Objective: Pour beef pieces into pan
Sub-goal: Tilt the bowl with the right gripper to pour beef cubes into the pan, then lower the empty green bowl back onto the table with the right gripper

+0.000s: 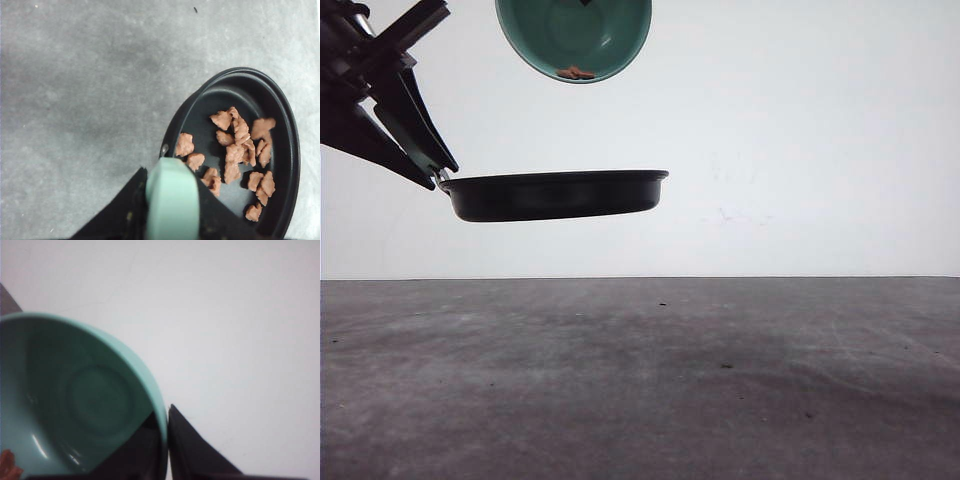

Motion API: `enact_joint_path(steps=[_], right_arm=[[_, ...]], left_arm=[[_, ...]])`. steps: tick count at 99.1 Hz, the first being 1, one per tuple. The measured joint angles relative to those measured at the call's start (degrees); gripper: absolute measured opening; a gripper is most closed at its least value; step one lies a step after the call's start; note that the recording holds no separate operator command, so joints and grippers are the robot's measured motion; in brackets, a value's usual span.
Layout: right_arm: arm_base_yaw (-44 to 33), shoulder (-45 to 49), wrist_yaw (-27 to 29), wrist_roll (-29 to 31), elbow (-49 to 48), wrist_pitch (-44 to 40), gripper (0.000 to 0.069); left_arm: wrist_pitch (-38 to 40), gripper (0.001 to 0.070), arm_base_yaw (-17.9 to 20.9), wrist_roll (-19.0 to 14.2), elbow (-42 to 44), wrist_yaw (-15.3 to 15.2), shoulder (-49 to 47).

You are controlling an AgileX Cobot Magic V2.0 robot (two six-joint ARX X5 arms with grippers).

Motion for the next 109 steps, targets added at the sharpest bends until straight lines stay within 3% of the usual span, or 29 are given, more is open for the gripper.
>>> enact_joint_path(steps=[50, 109], right_arm=[[-0.72, 0.44, 0.68, 3.43, 0.37, 7.04, 0.0010], [0.04, 0.79, 1.36, 3.02, 1.22, 8.85, 0.0010]], left_arm=[[0.42, 0.0060, 0.00, 0.48, 0.00, 1.40, 0.00], [0.87, 0.0060, 0.09, 0.81, 0.00, 1.27, 0.00]])
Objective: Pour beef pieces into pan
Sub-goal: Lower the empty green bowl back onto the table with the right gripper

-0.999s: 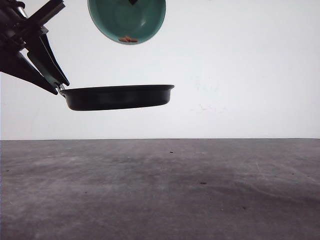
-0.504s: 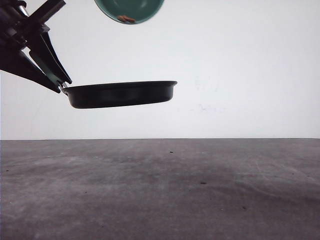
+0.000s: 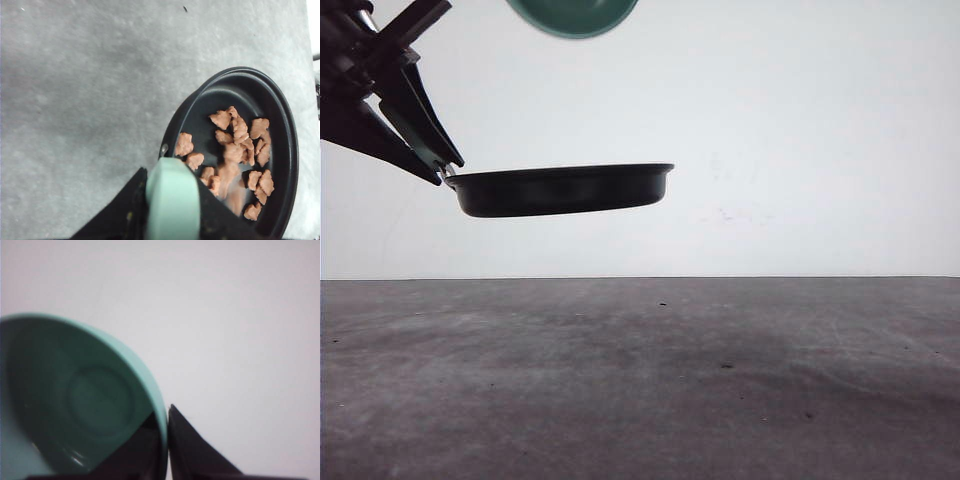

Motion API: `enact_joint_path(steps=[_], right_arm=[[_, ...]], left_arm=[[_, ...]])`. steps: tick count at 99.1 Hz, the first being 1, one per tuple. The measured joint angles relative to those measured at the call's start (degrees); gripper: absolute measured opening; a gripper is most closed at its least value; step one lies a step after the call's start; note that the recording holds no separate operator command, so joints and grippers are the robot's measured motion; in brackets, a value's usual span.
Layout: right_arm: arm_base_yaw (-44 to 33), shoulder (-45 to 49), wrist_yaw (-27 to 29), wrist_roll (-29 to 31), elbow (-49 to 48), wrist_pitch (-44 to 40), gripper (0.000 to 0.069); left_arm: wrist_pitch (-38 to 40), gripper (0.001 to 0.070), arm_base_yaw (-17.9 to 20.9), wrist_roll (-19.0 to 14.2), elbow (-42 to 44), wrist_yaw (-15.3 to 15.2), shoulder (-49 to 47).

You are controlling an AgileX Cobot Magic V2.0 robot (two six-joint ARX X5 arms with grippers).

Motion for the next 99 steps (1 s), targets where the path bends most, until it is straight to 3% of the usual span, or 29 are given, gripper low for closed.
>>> enact_joint_path(steps=[14, 22, 31, 38, 55, 70, 84, 99], right_arm=[[0.02, 0.00, 0.50, 0.04, 0.00, 0.35, 0.0010], [0.00, 0.00, 4.04, 1.36, 0.00, -1.55, 0.0011], [-0.52, -0.39, 8.74, 6.69, 0.00, -8.04, 0.0012], [-2.14, -1.77, 8.66, 13.46, 0.00, -17.49, 0.0012], [-11.32, -9.70, -0.39, 36.72, 0.00, -44.15, 0.0012], [-23.45, -15.21, -12.83, 54.01, 0.00, -59.34, 0.0012], [-33.97, -15.58, -22.64, 61.90, 0.28, -73.31, 0.0012], [-43.80, -8.26, -31.43, 62.88, -0.35, -85.02, 0.0012]], left_arm=[[-0.04, 0.0060, -0.09, 0.02, 0.00, 0.04, 0.00], [-0.07, 0.0060, -0.09, 0.04, 0.00, 0.02, 0.00], [-0.04, 0.0059, -0.09, 0.07, 0.00, 0.11, 0.00], [-0.13, 0.0059, -0.09, 0.11, 0.00, 0.17, 0.00], [-0.48, 0.0059, -0.09, 1.18, 0.00, 0.59, 0.00], [0.02, 0.0059, -0.09, 1.57, 0.00, 0.59, 0.00], [0.20, 0.0059, -0.09, 1.62, 0.00, 0.59, 0.00], [1.66, 0.0059, -0.09, 1.64, 0.00, 0.59, 0.00]])
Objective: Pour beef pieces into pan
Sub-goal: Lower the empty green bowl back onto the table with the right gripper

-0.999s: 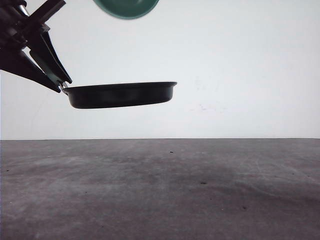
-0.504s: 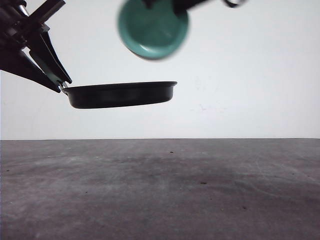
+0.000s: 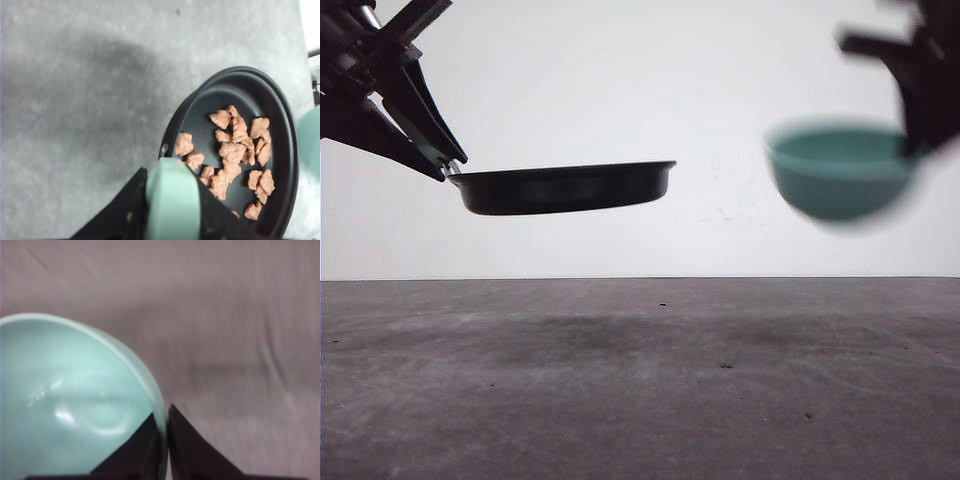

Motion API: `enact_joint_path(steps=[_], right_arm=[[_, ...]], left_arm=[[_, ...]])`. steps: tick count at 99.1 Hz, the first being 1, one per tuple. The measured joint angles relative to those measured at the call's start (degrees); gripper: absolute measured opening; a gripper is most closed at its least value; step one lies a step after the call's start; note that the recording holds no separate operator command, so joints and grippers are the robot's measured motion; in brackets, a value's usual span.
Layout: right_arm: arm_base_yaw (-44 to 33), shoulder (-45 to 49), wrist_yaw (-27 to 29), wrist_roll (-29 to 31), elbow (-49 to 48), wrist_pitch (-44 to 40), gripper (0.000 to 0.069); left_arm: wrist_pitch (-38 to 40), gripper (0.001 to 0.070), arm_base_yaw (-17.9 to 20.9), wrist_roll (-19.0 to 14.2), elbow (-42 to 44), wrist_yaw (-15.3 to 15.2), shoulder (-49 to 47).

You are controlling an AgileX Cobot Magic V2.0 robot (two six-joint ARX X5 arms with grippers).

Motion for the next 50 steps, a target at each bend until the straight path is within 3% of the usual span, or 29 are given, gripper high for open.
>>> enact_joint_path(steps=[11, 29, 50], right_arm=[[-3.43, 5.88, -5.31, -0.81, -1.51, -0.13, 0.0012], [-3.85, 12.24, -7.26, -1.86, -1.53, -0.13, 0.0012], [-4.15, 13.00, -7.67, -2.93, -1.27, -0.15, 0.0016]], left_arm=[[0.76, 0.0059, -0.02, -0.02, 0.00, 0.02, 0.00], [0.76, 0.0059, -0.02, -0.04, 0.00, 0.02, 0.00], [-0.66, 0.0059, -0.02, -0.04, 0.00, 0.02, 0.00]])
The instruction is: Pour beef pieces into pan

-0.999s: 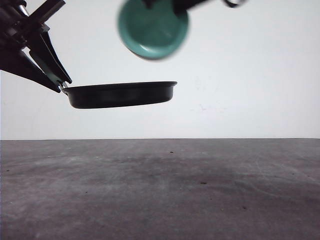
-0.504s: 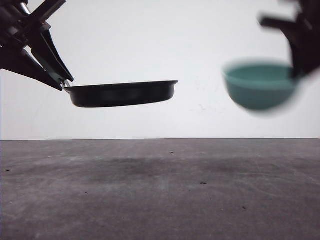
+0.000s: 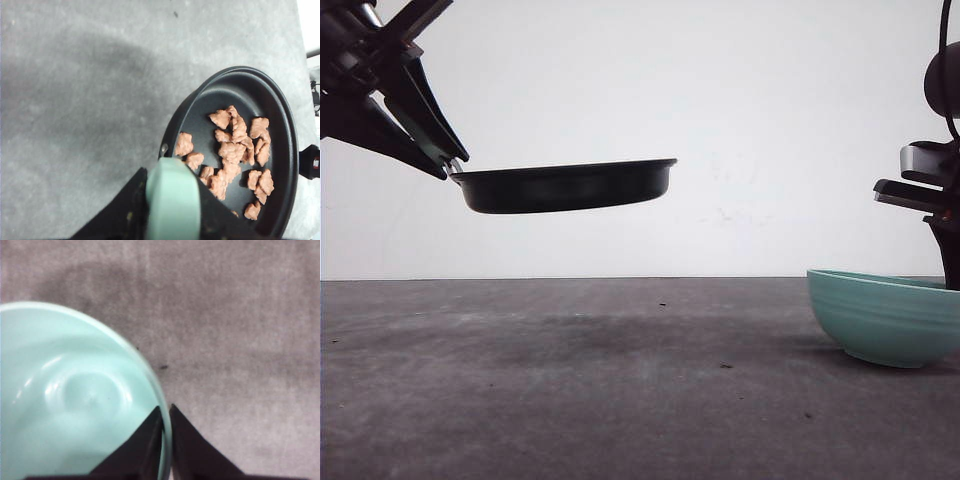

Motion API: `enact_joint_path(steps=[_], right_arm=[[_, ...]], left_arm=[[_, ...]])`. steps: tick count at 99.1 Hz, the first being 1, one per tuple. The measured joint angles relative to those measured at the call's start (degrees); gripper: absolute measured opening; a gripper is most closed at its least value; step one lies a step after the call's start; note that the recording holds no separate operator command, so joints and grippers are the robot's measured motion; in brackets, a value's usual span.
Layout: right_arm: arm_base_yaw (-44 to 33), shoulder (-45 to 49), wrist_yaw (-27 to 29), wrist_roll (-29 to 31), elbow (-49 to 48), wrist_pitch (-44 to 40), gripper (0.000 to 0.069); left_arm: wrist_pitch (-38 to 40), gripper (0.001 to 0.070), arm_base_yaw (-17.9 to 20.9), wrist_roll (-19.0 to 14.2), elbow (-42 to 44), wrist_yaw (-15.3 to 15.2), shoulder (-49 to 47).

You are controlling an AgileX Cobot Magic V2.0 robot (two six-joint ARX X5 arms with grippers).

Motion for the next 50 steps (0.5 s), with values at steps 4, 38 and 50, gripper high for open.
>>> enact_joint_path(steps=[4, 38, 50], right_arm=[[0.02, 0.00, 0.20, -0.04, 0.00, -0.07, 0.0024], [0.09, -4.94, 0.24, -0.37, 0.28, -1.70, 0.0496], [0.22, -11.85, 0.26, -0.35, 2.67, -1.79, 0.0501]], left_arm=[[0.00, 0.0059, 0.00, 0.00, 0.00, 0.00, 0.00], [0.77, 0.0059, -0.04, 0.00, 0.00, -0.46, 0.96], [2.45, 0.0059, -0.02, 0.02, 0.00, -0.77, 4.17]])
